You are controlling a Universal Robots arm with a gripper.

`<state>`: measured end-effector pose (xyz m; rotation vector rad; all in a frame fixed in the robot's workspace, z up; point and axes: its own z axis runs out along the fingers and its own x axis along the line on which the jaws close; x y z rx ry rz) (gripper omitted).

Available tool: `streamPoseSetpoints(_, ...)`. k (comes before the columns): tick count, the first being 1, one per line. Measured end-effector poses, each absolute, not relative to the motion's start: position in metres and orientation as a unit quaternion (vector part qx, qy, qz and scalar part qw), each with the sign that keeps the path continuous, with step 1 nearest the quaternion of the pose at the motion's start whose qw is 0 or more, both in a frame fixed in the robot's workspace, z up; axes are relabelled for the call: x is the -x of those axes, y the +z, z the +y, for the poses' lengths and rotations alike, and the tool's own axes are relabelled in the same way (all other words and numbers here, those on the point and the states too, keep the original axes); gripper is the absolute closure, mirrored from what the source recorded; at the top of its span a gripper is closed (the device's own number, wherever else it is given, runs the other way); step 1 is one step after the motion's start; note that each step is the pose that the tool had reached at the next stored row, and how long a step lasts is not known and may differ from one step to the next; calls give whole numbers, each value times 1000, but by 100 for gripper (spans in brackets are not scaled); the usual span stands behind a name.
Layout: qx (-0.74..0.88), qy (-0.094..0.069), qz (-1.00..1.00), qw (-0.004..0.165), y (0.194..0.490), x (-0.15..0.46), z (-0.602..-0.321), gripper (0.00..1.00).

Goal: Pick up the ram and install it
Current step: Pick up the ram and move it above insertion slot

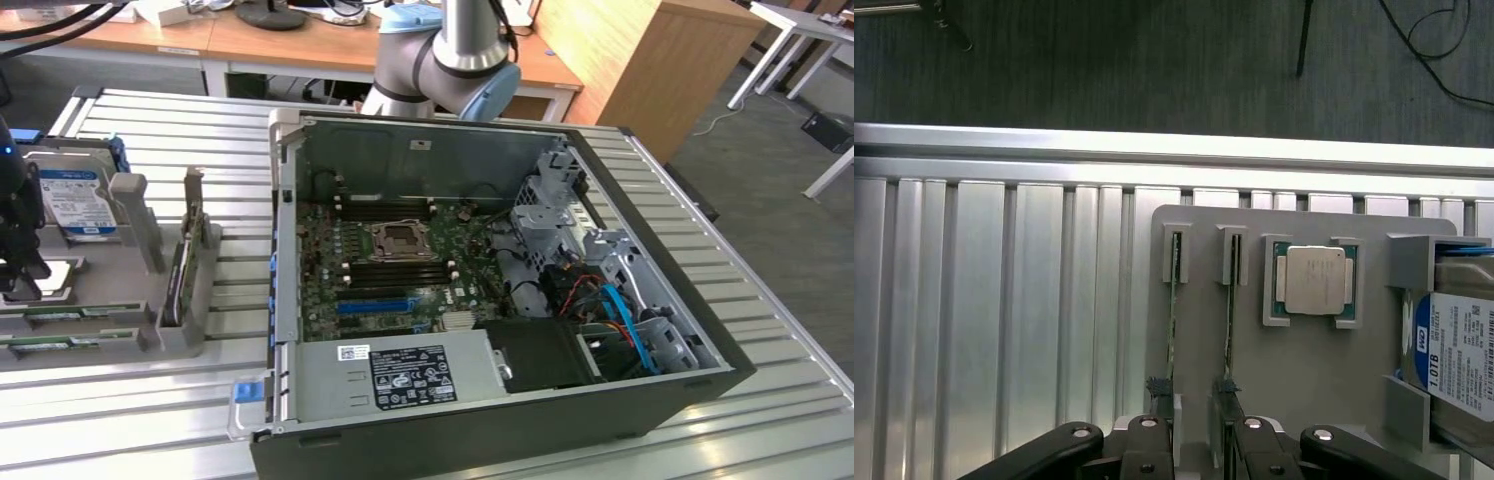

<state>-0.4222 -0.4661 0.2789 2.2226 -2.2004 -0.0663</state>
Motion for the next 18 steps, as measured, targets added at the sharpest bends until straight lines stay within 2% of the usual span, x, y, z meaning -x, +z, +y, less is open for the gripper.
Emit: streamPoseSetpoints(18,-710,-21,-703,7,268,422,-470,70)
